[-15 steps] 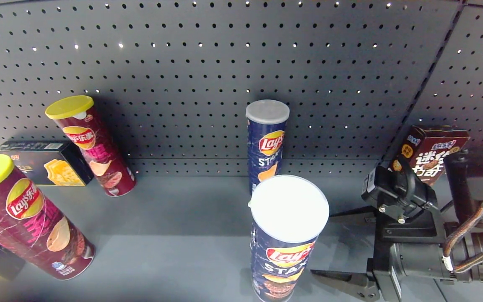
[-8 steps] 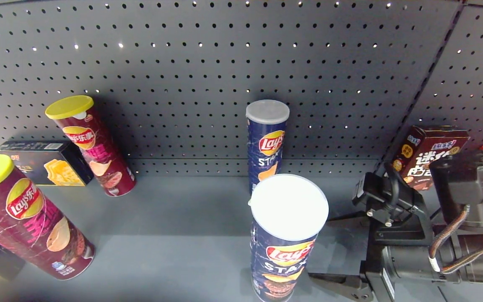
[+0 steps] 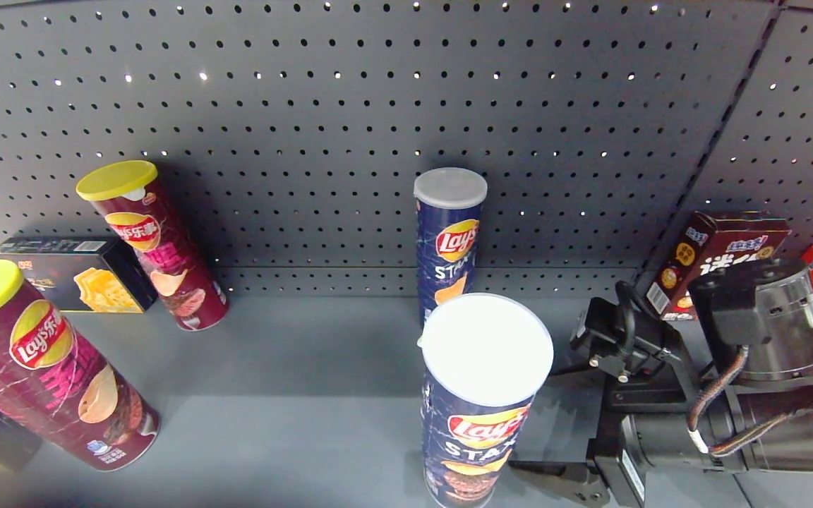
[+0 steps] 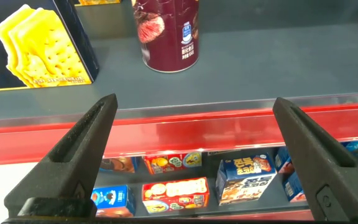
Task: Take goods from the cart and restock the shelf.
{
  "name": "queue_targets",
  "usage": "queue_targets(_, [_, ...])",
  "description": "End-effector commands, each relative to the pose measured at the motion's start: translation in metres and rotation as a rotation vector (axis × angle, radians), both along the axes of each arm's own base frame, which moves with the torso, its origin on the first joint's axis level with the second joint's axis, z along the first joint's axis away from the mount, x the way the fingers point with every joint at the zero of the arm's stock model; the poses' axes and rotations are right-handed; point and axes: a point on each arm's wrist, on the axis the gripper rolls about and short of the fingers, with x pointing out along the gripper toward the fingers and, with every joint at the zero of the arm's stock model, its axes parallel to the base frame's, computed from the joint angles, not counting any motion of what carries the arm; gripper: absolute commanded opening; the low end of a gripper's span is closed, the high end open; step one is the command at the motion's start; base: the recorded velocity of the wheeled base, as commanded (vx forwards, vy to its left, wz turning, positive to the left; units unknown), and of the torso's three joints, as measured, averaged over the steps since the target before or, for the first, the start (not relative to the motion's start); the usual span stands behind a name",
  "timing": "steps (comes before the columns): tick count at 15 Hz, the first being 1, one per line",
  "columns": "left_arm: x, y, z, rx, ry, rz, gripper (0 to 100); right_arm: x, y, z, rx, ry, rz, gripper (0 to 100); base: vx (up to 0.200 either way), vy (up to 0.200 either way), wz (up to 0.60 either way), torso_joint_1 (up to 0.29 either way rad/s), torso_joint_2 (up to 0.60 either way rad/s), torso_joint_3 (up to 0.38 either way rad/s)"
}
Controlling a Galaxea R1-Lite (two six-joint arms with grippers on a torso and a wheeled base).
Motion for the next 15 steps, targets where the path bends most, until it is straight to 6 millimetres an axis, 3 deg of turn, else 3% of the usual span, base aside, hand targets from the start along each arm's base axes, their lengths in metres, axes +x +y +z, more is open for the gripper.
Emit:
queue_targets(1, [0.000,0.000,0.000,0.000,0.000,0.000,100,0.001,0.001,-0.001,-0.003,0.003,0.002,100,0.000,0.000,0.00,0.000,0.00,0.000])
queue_targets(10, [0.000,0.000,0.000,0.000,0.002,-0.002,100,0.006,0.007,-0.005,-0.008,0.009,0.007,100,0.000,0.000,0.00,0.000,0.00,0.000])
queue_targets(13, [0.000,0.000,0.000,0.000,0.002,0.001,100,0.001,0.000,-0.001,0.003,-0.004,-0.002,100,0.000,0.000,0.00,0.000,0.00,0.000])
queue_targets(15, [0.000,0.000,0.000,0.000,0.002,0.000,100,-0.005,-0.013,0.013,0.040,-0.051,-0.030,100,0.000,0.000,0.00,0.000,0.00,0.000])
